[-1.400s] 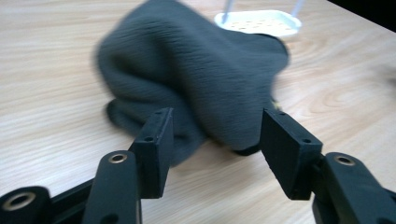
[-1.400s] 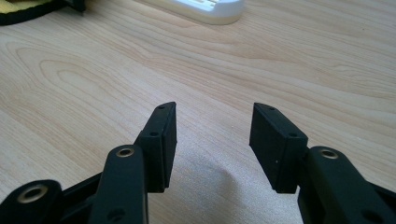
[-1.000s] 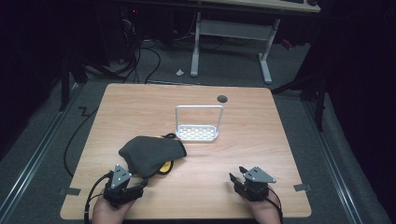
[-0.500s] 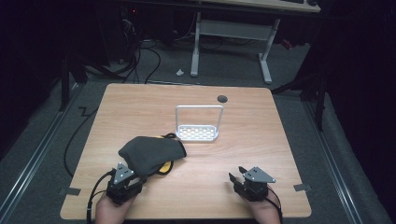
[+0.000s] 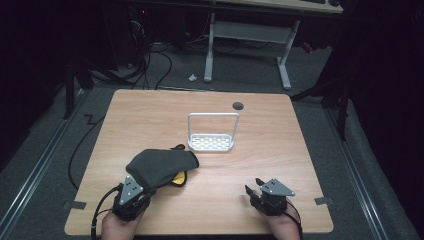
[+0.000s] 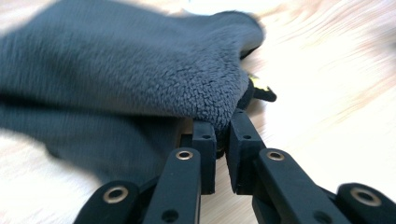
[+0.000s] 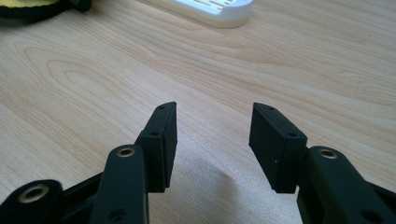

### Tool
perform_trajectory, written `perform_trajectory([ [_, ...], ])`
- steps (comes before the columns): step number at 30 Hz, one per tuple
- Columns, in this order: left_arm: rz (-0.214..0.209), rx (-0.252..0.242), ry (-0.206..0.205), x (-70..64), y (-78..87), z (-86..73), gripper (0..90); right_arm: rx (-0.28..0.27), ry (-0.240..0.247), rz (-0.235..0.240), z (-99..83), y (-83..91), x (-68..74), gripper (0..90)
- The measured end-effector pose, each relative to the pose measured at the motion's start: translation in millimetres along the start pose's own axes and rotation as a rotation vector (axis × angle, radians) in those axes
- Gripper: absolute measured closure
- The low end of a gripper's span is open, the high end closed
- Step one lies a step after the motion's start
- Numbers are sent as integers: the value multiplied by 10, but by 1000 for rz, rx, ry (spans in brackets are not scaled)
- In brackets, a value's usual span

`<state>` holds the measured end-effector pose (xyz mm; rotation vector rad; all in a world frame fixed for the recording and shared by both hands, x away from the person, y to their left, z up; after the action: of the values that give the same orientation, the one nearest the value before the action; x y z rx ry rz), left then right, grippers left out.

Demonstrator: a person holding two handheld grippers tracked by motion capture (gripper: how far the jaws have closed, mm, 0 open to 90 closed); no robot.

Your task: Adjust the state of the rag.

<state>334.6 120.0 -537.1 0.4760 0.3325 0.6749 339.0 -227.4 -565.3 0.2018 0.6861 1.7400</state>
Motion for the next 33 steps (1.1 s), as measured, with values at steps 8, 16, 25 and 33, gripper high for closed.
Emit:
perform_trajectory([
  [8,-86,-29,-41,-341,-152,216,833,-9,11,-3,15,20,22,522],
  [16,-215,26,-74,-812,-661,311,822,-22,18,5,35,48,57,522],
  [25,-279,42,-79,-879,-447,148,594,-26,27,13,43,68,111,520],
  [33,-157,9,48,-276,31,-229,559,-50,85,81,152,124,482,511],
])
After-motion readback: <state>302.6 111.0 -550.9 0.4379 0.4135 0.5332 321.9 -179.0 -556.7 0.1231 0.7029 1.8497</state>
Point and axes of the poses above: each handheld gripper's, and its own axes: y roughly backward along the jaws, z roughly out of its top, x roughly to its left, the point moved 8 cm from there along -y, roughly forward along the jaws, and after that the axes turned 12 degrees about -z, right-handed, at the moved point
